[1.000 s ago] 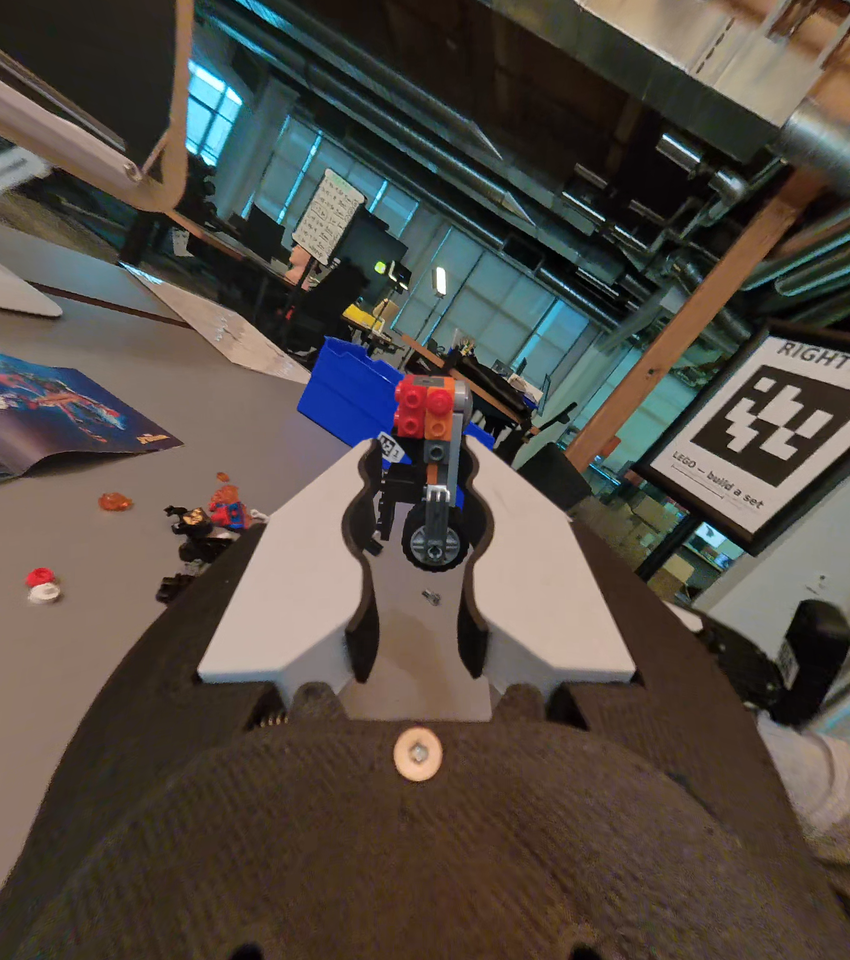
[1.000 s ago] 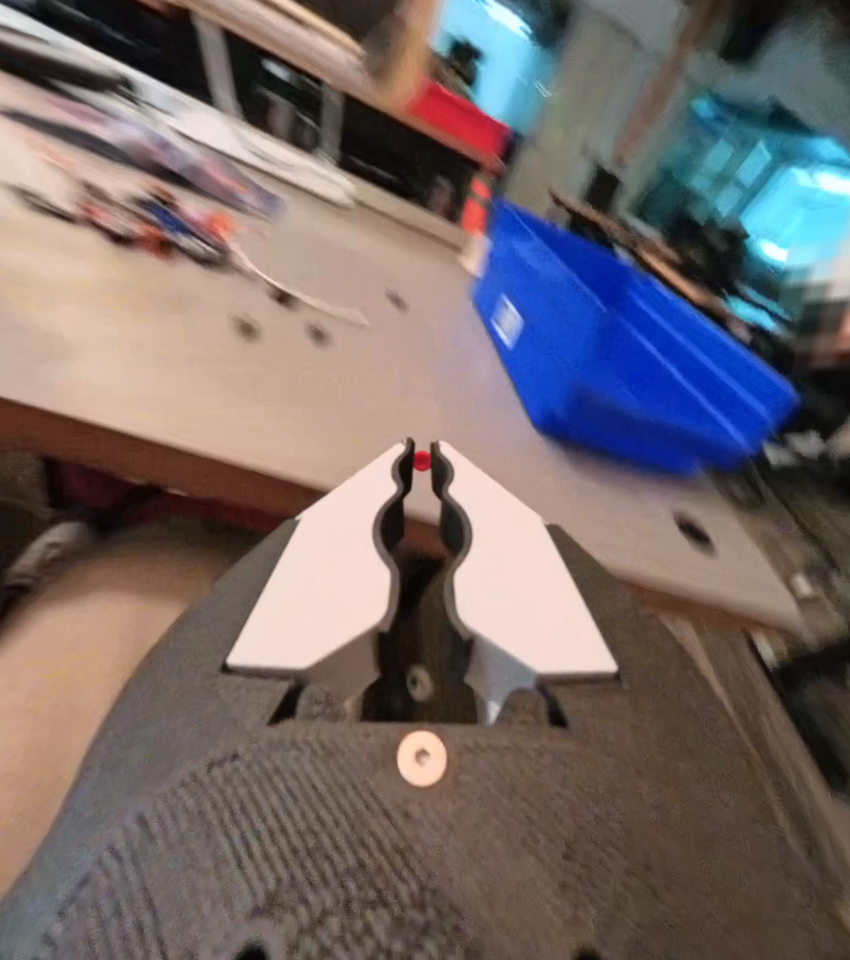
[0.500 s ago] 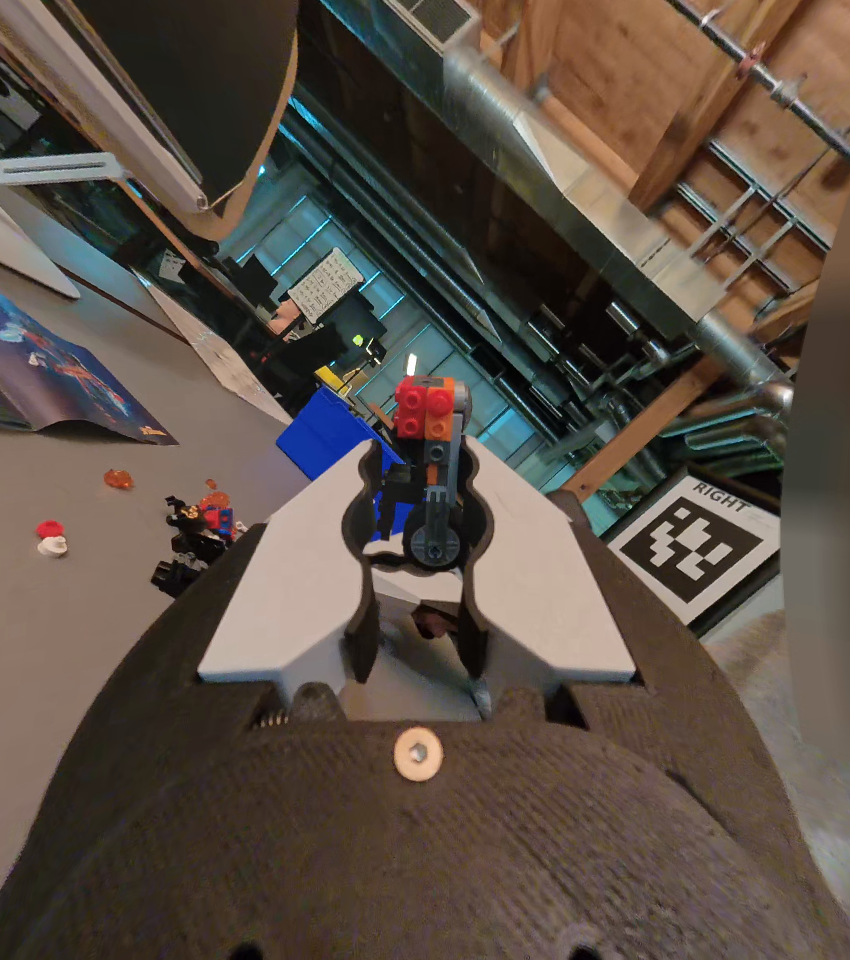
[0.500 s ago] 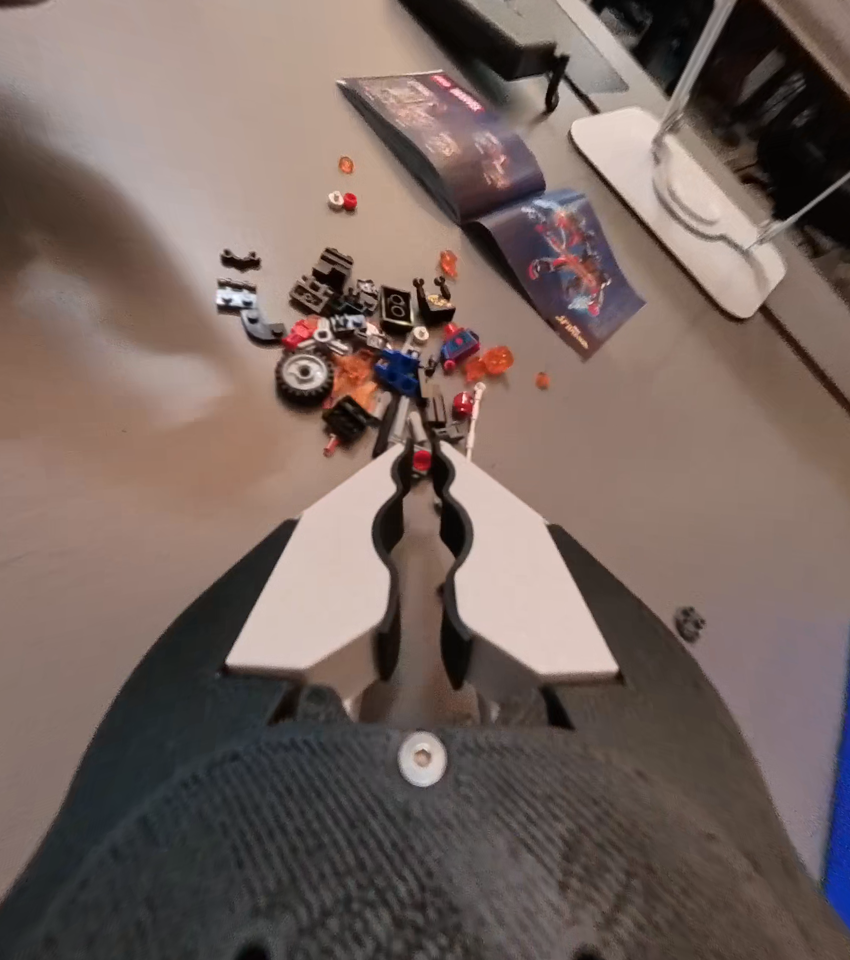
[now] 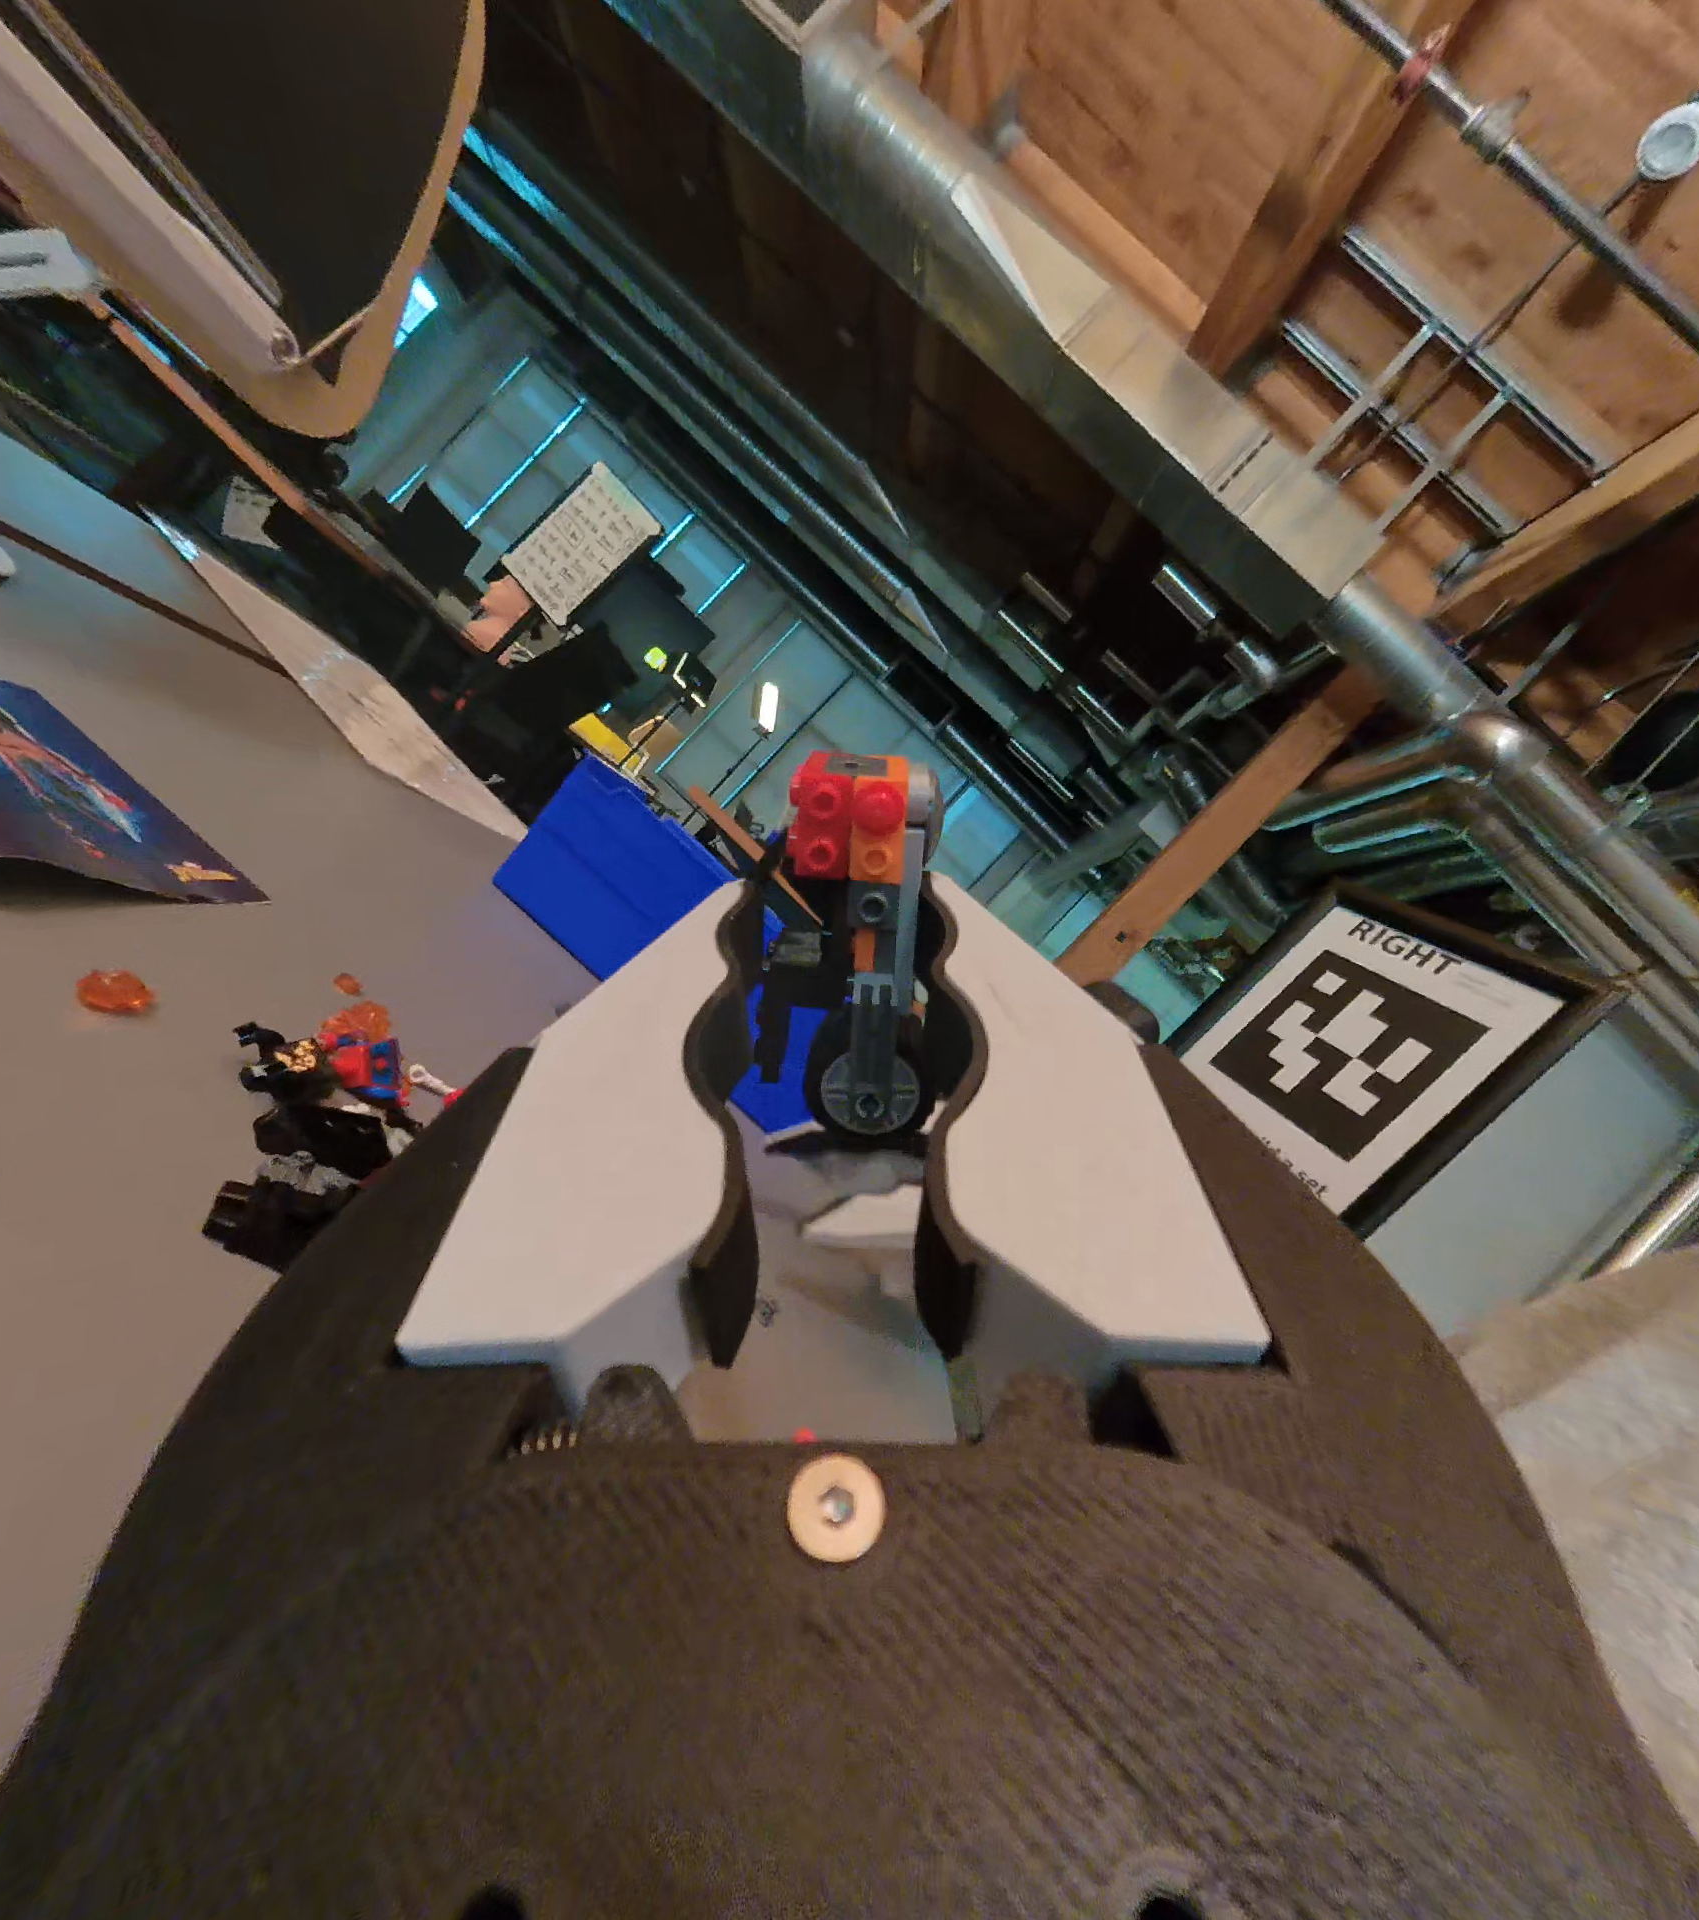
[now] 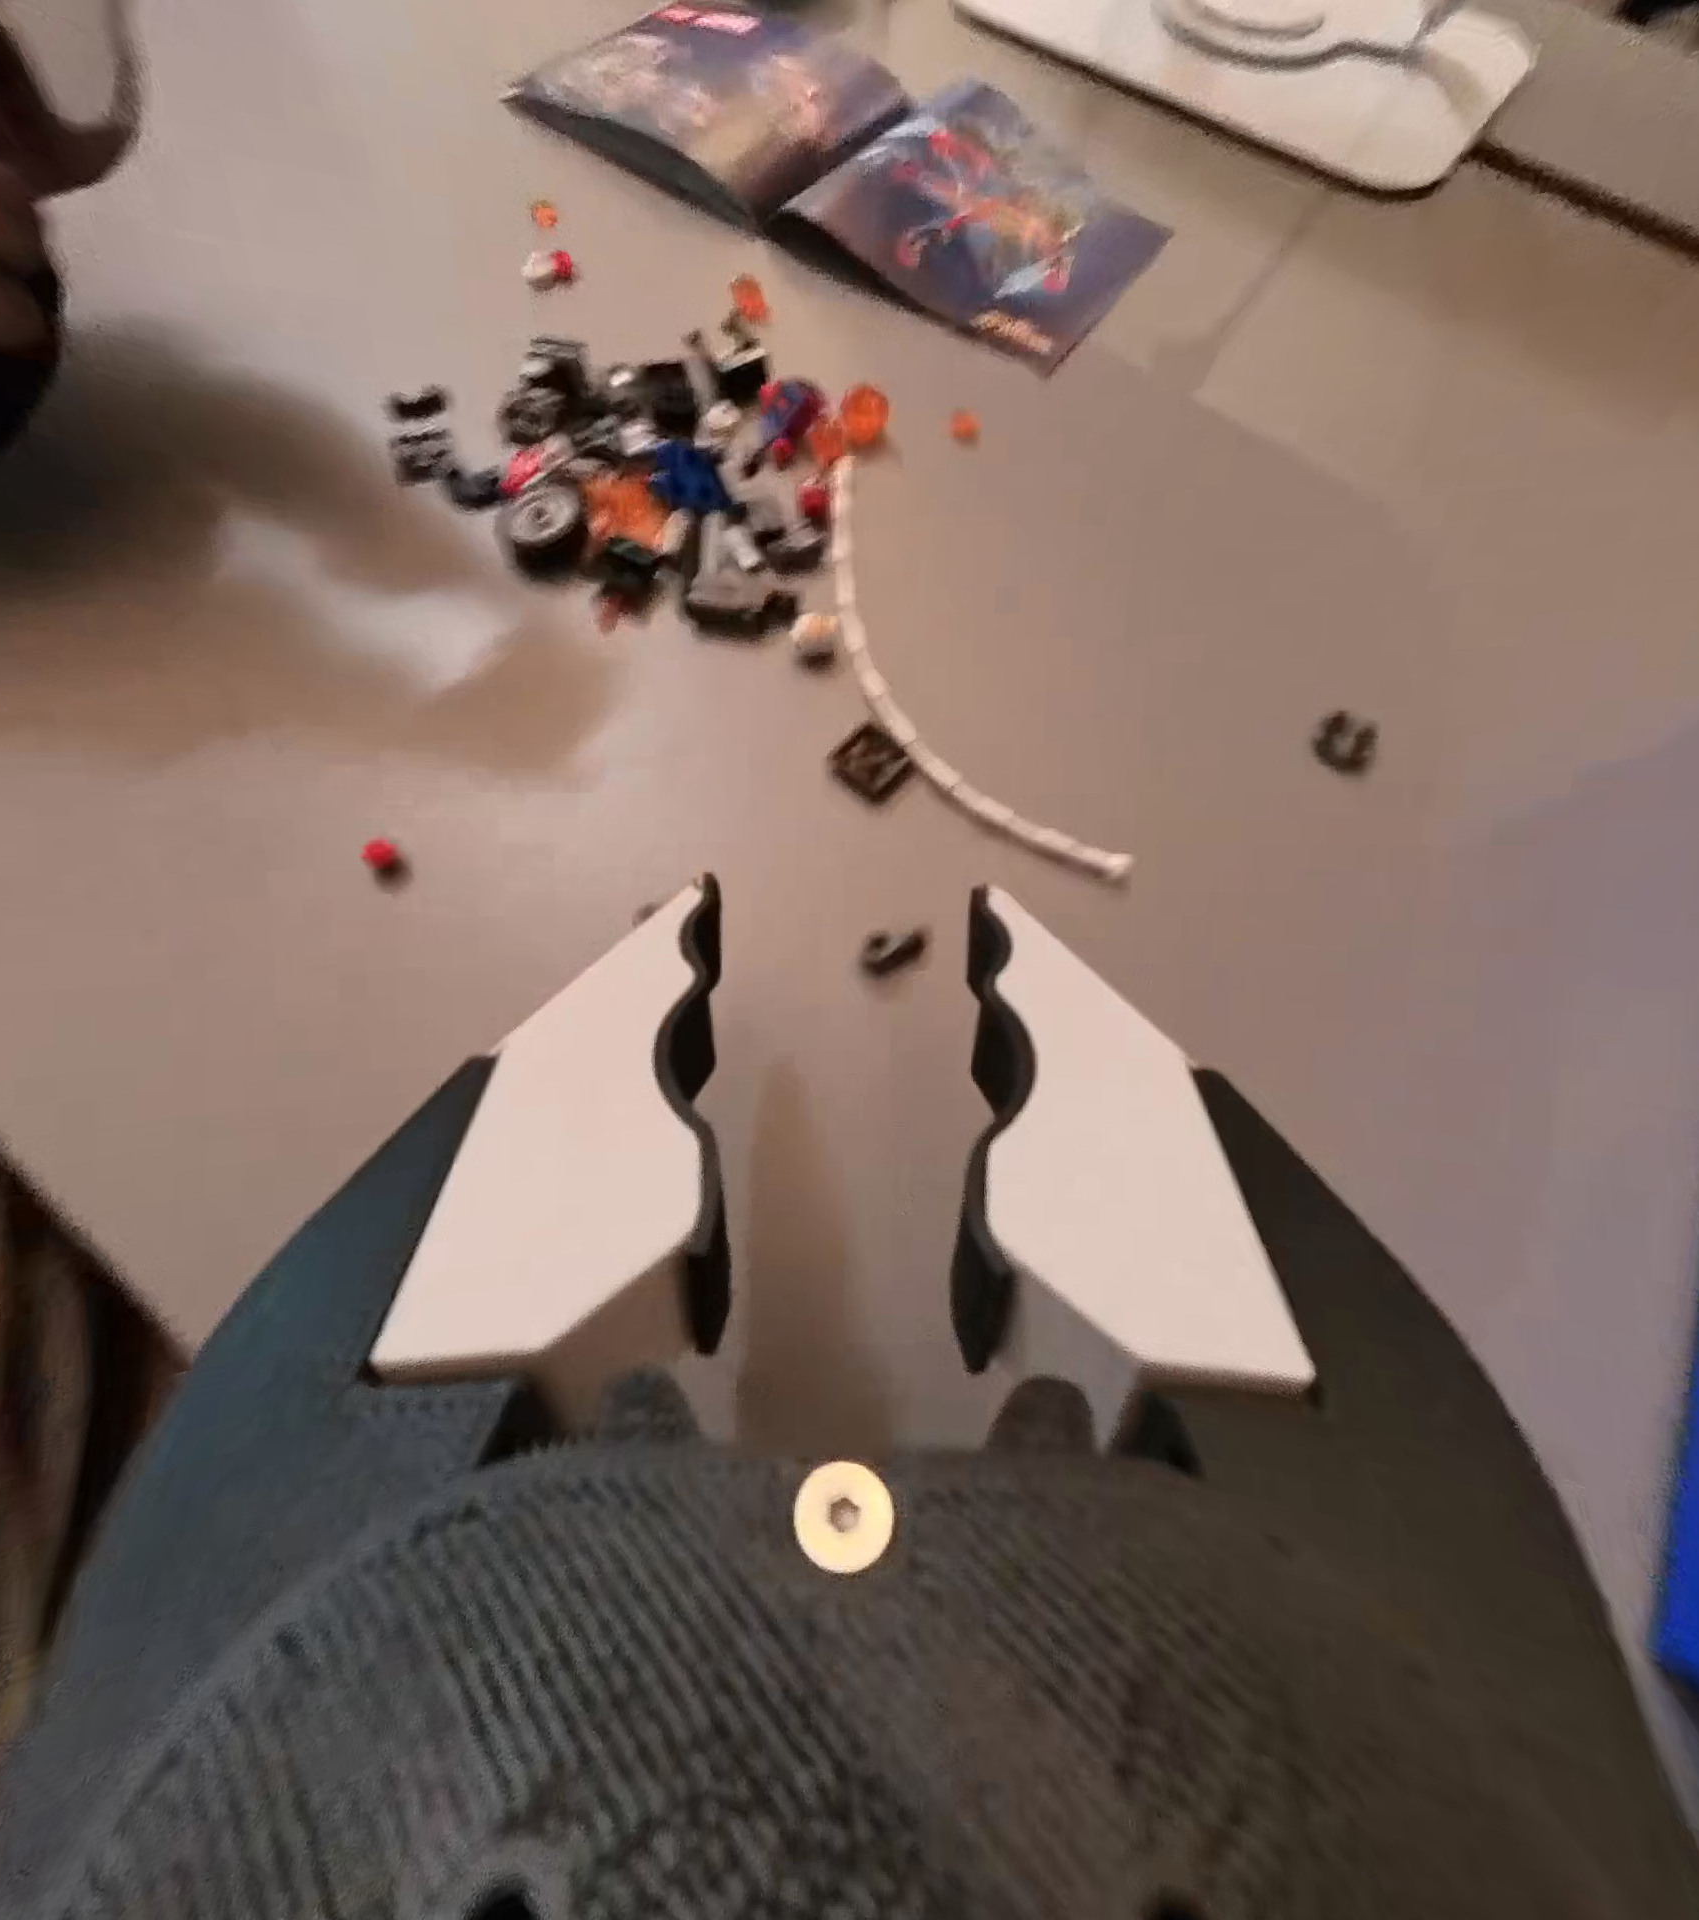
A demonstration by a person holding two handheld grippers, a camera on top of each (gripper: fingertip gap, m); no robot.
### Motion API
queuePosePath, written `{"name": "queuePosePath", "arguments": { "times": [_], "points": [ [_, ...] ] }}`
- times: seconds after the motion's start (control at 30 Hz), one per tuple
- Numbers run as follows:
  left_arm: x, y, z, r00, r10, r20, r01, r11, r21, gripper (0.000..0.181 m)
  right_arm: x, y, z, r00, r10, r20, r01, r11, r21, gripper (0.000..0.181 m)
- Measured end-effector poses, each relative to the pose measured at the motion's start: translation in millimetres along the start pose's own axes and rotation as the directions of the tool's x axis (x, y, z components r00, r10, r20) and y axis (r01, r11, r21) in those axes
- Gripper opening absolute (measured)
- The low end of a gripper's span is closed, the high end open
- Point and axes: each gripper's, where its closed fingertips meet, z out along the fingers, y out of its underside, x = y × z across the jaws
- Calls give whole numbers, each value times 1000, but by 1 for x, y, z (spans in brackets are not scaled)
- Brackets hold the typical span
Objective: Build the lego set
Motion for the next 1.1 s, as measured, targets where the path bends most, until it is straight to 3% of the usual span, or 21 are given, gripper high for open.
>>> {"name": "queuePosePath", "arguments": {
  "times": [0.2, 0.43, 0.63, 0.77, 0.93, 1.1],
  "points": [
    [2, 10, 6, 1000, 7, 0, -7, 999, -49, 27, -107, -12, -15, 914, -9, 405, -48, 990, 132, 36],
    [-2, 6, -2, 1000, -5, 21, 5, 1000, -27, 27, -165, -2, 13, 870, -112, 480, 109, 993, 34, 31],
    [-7, -1, -6, 999, -17, 35, 17, 1000, 5, 26, -209, -30, 33, 803, -8, 596, 19, 1000, -13, 36],
    [-7, -4, -6, 999, -30, 26, 30, 999, 15, 27, -217, -48, 55, 829, -137, 542, 151, 988, 18, 33],
    [-11, -30, -22, 999, -15, 42, 12, 997, 75, 27, -242, -52, 81, 796, -245, 554, 291, 957, 6, 30],
    [-16, -65, -49, 995, 45, 95, -56, 991, 122, 26, -256, -55, 101, 781, -319, 536, 377, 926, 2, 3]
  ]
}}
